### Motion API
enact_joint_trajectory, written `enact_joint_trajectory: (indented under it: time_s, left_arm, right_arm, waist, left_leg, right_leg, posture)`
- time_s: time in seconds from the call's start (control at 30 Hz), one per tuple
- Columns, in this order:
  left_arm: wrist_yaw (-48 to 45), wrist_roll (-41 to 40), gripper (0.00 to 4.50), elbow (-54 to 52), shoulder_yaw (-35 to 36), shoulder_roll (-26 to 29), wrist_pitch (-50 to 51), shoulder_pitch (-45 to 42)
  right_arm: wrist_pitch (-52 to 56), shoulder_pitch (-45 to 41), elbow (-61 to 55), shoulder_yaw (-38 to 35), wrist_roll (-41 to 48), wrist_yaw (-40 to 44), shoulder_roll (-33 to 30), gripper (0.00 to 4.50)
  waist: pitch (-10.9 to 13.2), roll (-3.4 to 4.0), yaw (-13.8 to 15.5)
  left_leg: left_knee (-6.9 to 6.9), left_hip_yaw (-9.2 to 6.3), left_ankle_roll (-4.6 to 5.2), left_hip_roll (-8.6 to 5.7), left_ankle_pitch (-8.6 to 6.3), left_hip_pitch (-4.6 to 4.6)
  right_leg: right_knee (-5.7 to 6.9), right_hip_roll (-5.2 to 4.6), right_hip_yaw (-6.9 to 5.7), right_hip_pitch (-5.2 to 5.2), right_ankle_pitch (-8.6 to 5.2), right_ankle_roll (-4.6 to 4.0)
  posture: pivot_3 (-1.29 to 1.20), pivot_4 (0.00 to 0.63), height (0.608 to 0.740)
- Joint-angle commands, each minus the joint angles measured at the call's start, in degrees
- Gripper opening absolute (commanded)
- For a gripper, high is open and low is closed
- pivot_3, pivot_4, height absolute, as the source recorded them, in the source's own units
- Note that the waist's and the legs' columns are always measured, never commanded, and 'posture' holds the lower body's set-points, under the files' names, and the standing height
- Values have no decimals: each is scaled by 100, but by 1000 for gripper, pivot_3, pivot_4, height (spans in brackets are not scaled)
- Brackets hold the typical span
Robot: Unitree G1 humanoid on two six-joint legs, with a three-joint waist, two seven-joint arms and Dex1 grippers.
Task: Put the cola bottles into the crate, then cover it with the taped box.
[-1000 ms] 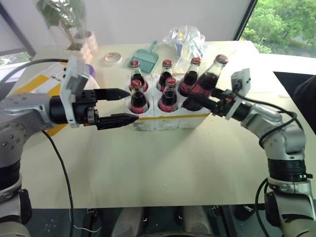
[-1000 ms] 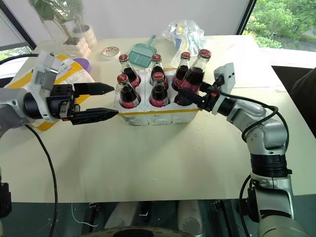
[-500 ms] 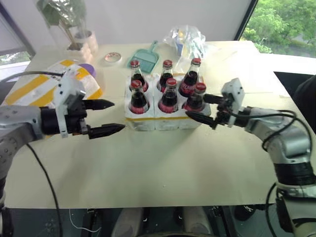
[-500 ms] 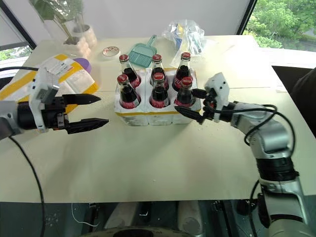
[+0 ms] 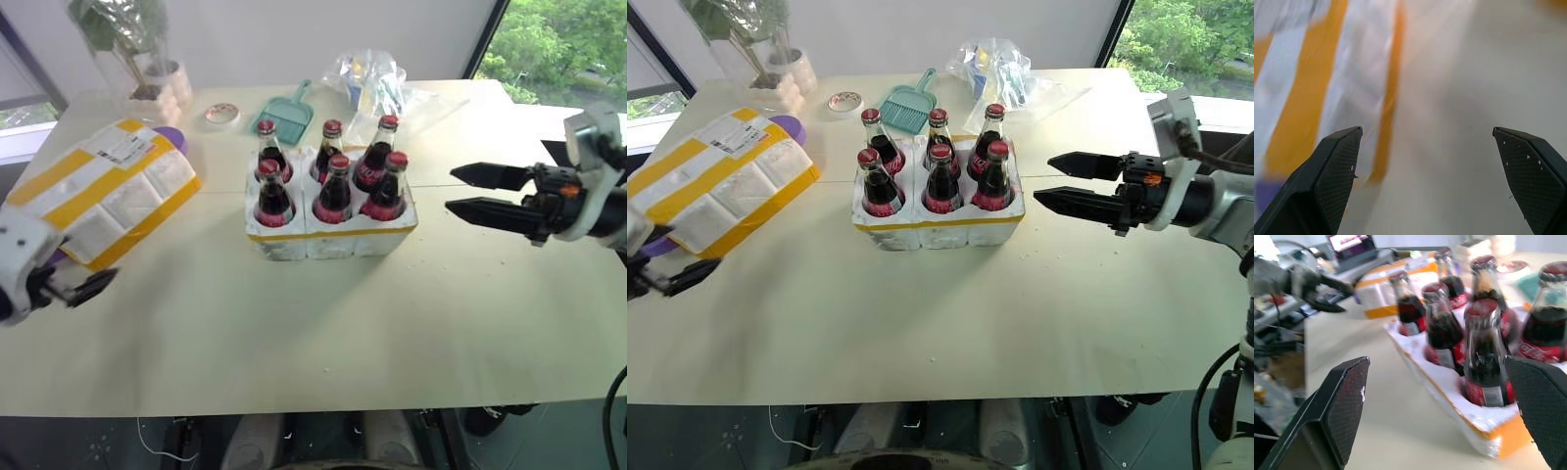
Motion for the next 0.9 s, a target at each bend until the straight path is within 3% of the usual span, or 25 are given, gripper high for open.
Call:
enact_joint_trajectory:
  time_s: [0.03, 0.37, 0.8, 0.9]
  left_arm:
    - [590, 1105, 4500, 382, -387, 189, -557, 73]
    - [1885, 2725, 4500, 2597, -2294, 118, -2360, -1370]
    - [2396, 3352, 4500, 4856, -3385, -113, -3493, -2920]
    - [2308, 3288, 3666, 5154, -3464, -178, -3707, -3206]
  right_arm:
    - [-8, -218, -335, -172, 327, -75, 33, 4460]
    - [212, -788, -750, -129, 1061, -367, 94, 4460]
    - [310, -773, -870, -436, 1573, -645, -156, 4460]
    - [415, -782, -831, -474, 1761, -703, -212, 4500]
  waist:
    - [-1, 1, 60]
    - [-3, -5, 112]
    - [-7, -12, 128]
    - [-10, -18, 118]
  left_leg:
    - [0, 1, -12, -1, -7, 0]
    - [-5, 1, -16, -2, -10, -7]
    - [-7, 4, -9, -3, -6, -18]
    - [-1, 4, -11, -4, -7, -17]
  right_leg:
    - [-4, -2, 0, 2, -1, -2]
    - [-10, -2, -2, -8, 13, 19]
    - [1, -3, -3, -22, 17, 19]
    - [4, -4, -4, -20, 19, 17]
  posture:
    - [0, 150, 738]
    - [0, 150, 738]
    - [0, 150, 738]
    - [0, 150, 738]
